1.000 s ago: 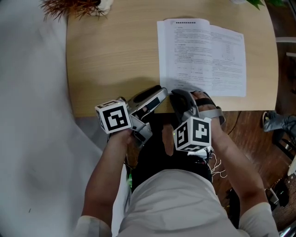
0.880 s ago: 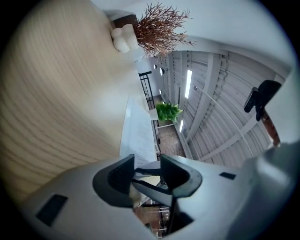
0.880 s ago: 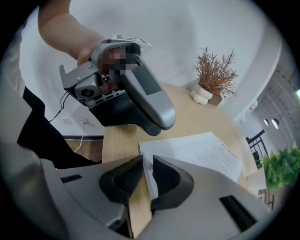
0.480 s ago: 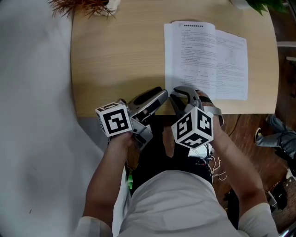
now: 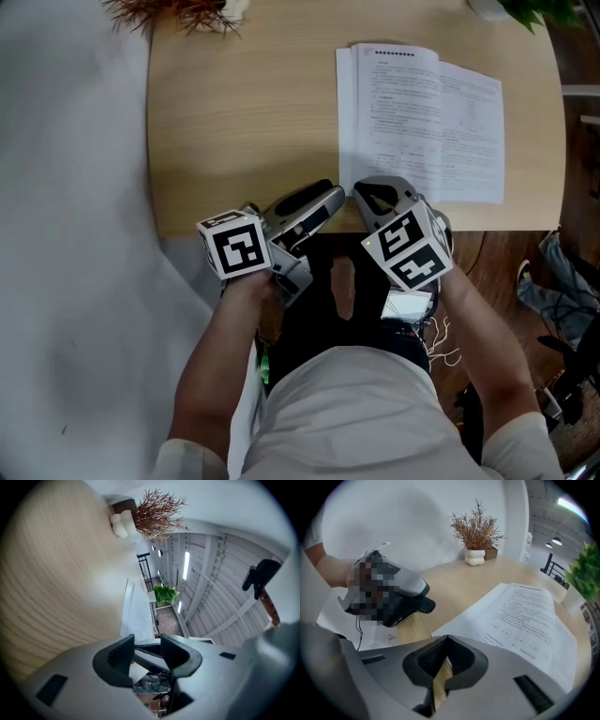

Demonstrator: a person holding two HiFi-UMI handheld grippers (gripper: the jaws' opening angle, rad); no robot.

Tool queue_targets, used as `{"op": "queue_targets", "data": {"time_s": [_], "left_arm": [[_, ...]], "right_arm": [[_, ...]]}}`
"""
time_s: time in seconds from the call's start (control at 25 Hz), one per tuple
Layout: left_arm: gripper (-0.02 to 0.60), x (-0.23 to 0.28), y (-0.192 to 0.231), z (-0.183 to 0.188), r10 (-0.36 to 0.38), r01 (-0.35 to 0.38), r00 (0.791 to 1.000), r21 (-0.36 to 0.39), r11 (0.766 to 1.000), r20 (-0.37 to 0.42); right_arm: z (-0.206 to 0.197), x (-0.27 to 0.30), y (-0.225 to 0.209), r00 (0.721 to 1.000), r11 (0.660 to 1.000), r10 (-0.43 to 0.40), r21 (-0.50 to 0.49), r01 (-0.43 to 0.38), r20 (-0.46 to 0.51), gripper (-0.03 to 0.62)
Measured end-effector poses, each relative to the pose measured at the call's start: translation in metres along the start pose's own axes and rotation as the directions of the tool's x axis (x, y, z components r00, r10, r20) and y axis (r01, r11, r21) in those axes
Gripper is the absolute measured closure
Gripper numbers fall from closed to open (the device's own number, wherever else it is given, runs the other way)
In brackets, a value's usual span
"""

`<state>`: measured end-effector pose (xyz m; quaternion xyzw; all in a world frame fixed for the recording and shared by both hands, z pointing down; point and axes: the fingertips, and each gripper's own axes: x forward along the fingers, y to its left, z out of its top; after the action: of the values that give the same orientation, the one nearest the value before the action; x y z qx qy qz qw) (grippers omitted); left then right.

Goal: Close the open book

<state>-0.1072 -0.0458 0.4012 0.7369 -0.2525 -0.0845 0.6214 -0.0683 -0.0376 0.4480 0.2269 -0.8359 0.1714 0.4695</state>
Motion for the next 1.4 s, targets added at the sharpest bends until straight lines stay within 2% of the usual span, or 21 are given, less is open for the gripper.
{"op": "queue_targets", "data": {"time_s": [0.12,0.36,0.6,0.92,1.28,1.4], "left_arm": [[0.434,-0.001,0.0,0.0,0.003,-0.003,1.0,0.001,1.0,0.002],[0.434,-0.001,-0.001,0.0,-0.002,0.002,1.0,0.002,1.0,0.005],[0.434,0.013,-0.004,-0.001,0.0,0.0,1.0,0.002,1.0,-0.017],[0.433,0.038,-0.003,-0.004,-0.026,0.022,0.999,-0.115,0.993,-0.034],[0.433,0.061,-0.005,-0.005,-0.059,0.043,0.994,-0.16,0.986,-0.095],[0.434,0.067,-0.004,-0.007,-0.081,0.049,0.99,-0.251,0.967,-0.118]], "right_arm": [[0.005,-0.008,0.0,0.999,1.0,-0.019,0.003,0.018,0.037,0.594],[0.016,-0.032,-0.017,0.987,0.993,-0.117,-0.01,0.119,0.114,0.594],[0.023,-0.045,-0.017,0.981,0.989,-0.131,-0.049,0.139,0.145,0.594],[0.02,-0.05,-0.018,0.977,0.985,-0.142,-0.076,0.155,0.16,0.594],[0.02,-0.051,-0.016,0.977,0.982,-0.134,-0.106,0.153,0.166,0.594],[0.019,-0.05,-0.017,0.977,0.982,-0.136,-0.108,0.155,0.166,0.594]]}}
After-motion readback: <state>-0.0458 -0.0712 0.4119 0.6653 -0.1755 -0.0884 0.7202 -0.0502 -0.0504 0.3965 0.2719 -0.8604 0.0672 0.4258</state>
